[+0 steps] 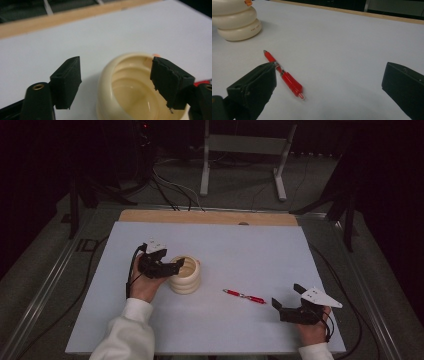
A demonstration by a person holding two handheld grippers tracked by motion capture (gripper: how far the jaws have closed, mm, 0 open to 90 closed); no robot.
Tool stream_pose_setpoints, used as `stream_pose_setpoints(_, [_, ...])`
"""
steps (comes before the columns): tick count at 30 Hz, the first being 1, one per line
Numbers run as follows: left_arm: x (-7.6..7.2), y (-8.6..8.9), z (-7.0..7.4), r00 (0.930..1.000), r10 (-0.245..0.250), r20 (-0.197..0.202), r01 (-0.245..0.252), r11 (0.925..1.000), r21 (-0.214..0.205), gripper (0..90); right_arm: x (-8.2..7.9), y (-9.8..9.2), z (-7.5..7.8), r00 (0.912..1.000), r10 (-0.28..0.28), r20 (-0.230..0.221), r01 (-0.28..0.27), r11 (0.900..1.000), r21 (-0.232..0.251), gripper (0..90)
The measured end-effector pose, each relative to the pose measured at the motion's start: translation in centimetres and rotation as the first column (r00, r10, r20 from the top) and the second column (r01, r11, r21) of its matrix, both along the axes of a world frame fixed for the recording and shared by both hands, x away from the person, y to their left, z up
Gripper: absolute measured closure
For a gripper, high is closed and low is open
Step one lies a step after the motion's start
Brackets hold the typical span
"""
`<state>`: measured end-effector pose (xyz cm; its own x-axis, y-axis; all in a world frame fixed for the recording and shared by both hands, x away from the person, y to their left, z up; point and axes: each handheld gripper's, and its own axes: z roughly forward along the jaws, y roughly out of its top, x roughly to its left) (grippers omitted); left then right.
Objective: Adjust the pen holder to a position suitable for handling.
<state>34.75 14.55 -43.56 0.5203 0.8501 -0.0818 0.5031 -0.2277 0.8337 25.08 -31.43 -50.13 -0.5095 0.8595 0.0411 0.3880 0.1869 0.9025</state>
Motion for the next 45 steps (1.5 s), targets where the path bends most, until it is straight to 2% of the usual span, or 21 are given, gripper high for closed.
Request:
stream_pose_setpoints(1, [-0.2, 0.1, 0.2, 0.9998, 0.005, 0.022, -0.005, 1.0, -0.003, 20.3, 0.0, 0.0, 0.0, 1.0, 0.0, 0.0, 0.0, 1.0, 0.0, 0.0])
stream_pose_setpoints(2, [-0.2, 0.1, 0.2, 0.9998, 0.005, 0.022, -0.005, 1.0, -0.003, 18.7, 0.0, 0.0, 0.0, 1.0, 0.0, 0.0, 0.0, 1.0, 0.0, 0.0])
stream_pose_setpoints(3, [-0.6, 0.5, 0.5, 0.9979, 0.012, 0.064, -0.01, 0.9996, -0.027, 18.7, 0.0, 0.0, 0.0, 1.0, 0.0, 0.0, 0.0, 1.0, 0.0, 0.0])
stream_pose_setpoints(6, [-1.1, 1.0, 0.9, 0.9934, 0.021, 0.112, -0.018, 0.9994, -0.031, 15.0, 0.0, 0.0, 0.0, 1.0, 0.001, 0.0, -0.001, 1.0, 0.001, 0.0])
stream_pose_setpoints(8, [-1.3, 1.2, 1.0, 0.9921, 0.024, 0.123, -0.021, 0.9993, -0.032, 12.5, 0.1, 0.0, -0.1, 1.0, 0.0, 0.0, 0.0, 1.0, 0.0, 0.0])
stream_pose_setpoints(9, [-1.6, 1.6, 1.2, 0.9889, 0.029, 0.146, -0.023, 0.9989, -0.041, 12.5, 0.1, 0.0, -0.1, 1.0, 0.0, -0.002, 0.0, 1.0, 0.0, 0.0])
stream_pose_setpoints(12, [-2.3, 2.3, 1.4, 0.9851, 0.031, 0.169, -0.025, 0.999, -0.037, 1.2, 0.0, 0.0, -0.1, 1.0, -0.001, -0.001, 0.001, 1.0, 0.002, 0.0])
stream_pose_setpoints(15, [-3.1, 3.2, 1.3, 0.9798, 0.036, 0.197, -0.029, 0.999, -0.035, 0.2, 0.0, -0.1, -0.1, 1.0, -0.002, -0.001, 0.002, 1.0, 0.003, 0.0])
stream_pose_setpoints(20, [-4.2, 4.5, 1.2, 0.975, 0.041, 0.218, -0.036, 0.9989, -0.029, 0.2, 0.0, 0.0, -0.1, 1.0, -0.001, -0.001, 0.001, 1.0, 0.001, 0.0])
stream_pose_setpoints(22, [-5.0, 5.3, 0.8, 0.9719, 0.045, 0.231, -0.042, 0.9989, -0.019, 0.2, 0.0, 0.0, -0.1, 1.0, -0.002, 0.0, 0.002, 1.0, 0.0, 0.0])
stream_pose_setpoints(26, [-6.0, 6.4, -0.1, 0.9685, 0.055, 0.243, -0.051, 0.9984, -0.025, 0.2, 0.0, 0.0, -0.1, 1.0, -0.003, 0.0, 0.003, 1.0, 0.001, 0.0])
stream_pose_setpoints(32, [-7.8, 7.6, -1.8, 0.9664, 0.069, 0.248, -0.065, 0.9976, -0.026, 0.2, 0.1, 0.0, -0.1, 1.0, -0.005, -0.001, 0.005, 1.0, 0.0, 0.0])
stream_pose_setpoints(37, [-8.8, 8.2, -3.2, 0.9633, 0.097, 0.25, -0.095, 0.9952, -0.022, 0.3, 0.1, 0.0, -0.1, 1.0, -0.004, 0.0, 0.004, 1.0, -0.008, 0.0])
stream_pose_setpoints(40, [-9.3, 8.5, -4.0, 0.962, 0.112, 0.249, -0.107, 0.9936, -0.035, 0.3, 0.1, -0.1, -0.1, 1.0, -0.006, 0.0, 0.006, 0.9999, -0.009, 0.0])
stream_pose_setpoints(42, [-9.4, 8.7, -4.2, 0.9624, 0.118, 0.244, -0.115, 0.993, -0.028, 0.3, 0.0, -0.2, -0.1, 1.0, -0.003, -0.002, 0.003, 1.0, 0.009, 0.0])
stream_pose_setpoints(45, [-9.6, 9.0, -4.4, 0.9568, 0.142, 0.254, -0.132, 0.9898, -0.053, 0.3, 0.0, -0.3, 0.0, 1.0, 0.002, -0.001, -0.002, 0.9994, 0.036, 0.0])
